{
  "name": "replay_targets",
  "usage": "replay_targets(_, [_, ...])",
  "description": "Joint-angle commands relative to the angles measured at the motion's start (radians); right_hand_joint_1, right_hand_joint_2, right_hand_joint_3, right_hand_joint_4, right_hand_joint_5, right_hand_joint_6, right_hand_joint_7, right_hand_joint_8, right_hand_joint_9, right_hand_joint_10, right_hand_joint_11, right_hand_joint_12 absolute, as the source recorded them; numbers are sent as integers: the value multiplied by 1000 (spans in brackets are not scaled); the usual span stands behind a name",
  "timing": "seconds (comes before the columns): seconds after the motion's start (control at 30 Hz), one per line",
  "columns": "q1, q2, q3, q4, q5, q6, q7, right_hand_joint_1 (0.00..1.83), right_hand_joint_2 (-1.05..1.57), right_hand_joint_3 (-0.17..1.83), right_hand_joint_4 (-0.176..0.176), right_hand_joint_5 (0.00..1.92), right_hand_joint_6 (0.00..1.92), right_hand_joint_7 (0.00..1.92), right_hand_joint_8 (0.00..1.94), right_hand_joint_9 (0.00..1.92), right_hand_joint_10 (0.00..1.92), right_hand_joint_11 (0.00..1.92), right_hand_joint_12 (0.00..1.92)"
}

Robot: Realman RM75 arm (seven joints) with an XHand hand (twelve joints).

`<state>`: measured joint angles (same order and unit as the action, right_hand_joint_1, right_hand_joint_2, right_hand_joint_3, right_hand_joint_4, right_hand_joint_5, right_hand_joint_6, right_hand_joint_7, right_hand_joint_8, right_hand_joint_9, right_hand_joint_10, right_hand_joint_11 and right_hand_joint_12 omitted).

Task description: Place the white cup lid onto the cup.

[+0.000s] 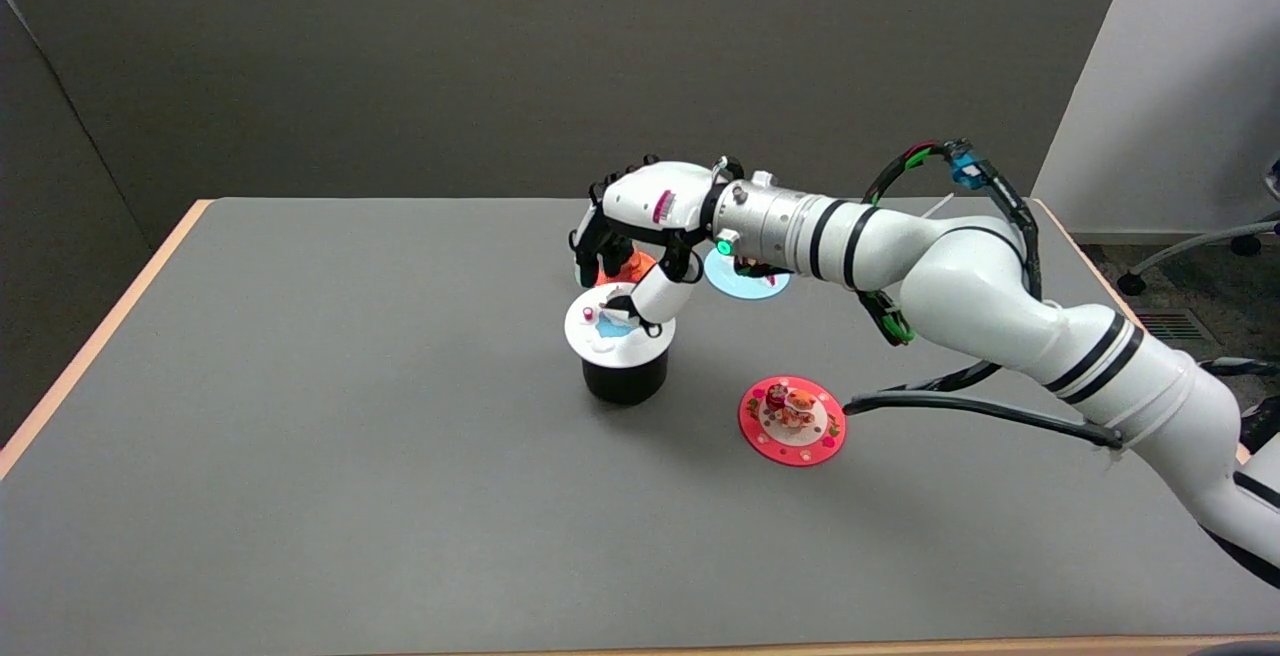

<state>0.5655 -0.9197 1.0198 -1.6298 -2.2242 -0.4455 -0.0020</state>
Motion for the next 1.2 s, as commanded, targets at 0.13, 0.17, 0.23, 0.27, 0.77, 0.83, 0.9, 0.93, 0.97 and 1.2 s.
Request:
replay_targets(0.13, [7, 0, 88, -48, -1, 49, -3, 884, 583, 825, 91, 884, 406, 996, 472, 879, 436, 407, 216])
replay_targets(0.17, [-1, -1, 98, -48, -3, 58, -6, 884, 583, 825, 91, 884, 405, 997, 467, 880, 433, 406, 216])
replay_targets(0.23, [-17, -1, 128, -48, -30, 72, -8, 885, 583, 824, 87, 882, 402, 1003, 450, 882, 428, 406, 216])
replay_targets(0.27, [-23, -1, 137, -48, -47, 73, -8, 891, 571, 849, 84, 881, 404, 1008, 437, 882, 429, 408, 208])
replay_targets(0.77, [-317, -118, 615, -63, -164, 228, -8, 745, 506, 948, -18, 804, 342, 855, 210, 734, 205, 361, 255])
replay_targets(0.83, [-345, -121, 632, -66, -165, 233, -8, 745, 502, 948, -21, 802, 340, 848, 208, 733, 205, 356, 256])
replay_targets(0.9, [-368, -126, 649, -65, -167, 248, -8, 744, 495, 950, -25, 799, 336, 837, 205, 723, 205, 354, 258])
replay_targets(0.93, [-375, -130, 657, -62, -168, 253, -8, 743, 492, 952, -28, 797, 333, 832, 204, 718, 204, 354, 258])
replay_targets(0.97, [-384, -134, 670, -60, -168, 263, -8, 742, 488, 955, -31, 794, 329, 824, 203, 713, 204, 353, 260])
replay_targets(1.2, [-482, -192, 802, -70, -173, 383, -10, 736, 464, 967, -35, 778, 301, 778, 194, 692, 205, 350, 265])
